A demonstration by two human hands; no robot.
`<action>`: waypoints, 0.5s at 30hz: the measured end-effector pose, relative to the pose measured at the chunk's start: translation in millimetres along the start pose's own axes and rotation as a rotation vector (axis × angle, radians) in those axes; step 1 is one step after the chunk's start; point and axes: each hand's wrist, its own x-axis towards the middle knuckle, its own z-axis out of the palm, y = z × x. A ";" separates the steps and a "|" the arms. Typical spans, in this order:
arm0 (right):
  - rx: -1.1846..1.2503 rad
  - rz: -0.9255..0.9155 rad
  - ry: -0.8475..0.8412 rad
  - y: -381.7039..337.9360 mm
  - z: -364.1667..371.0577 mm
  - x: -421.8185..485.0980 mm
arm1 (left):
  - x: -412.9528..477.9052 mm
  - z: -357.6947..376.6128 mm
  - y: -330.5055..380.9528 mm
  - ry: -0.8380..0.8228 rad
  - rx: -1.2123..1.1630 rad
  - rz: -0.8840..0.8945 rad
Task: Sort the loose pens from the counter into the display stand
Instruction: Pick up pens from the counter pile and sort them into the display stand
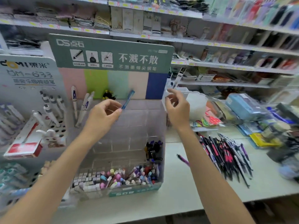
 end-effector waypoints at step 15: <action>-0.392 0.302 -0.375 306.4 -234.2 -20.0 | -47.2 391.2 -35.8 -0.256 0.329 -0.595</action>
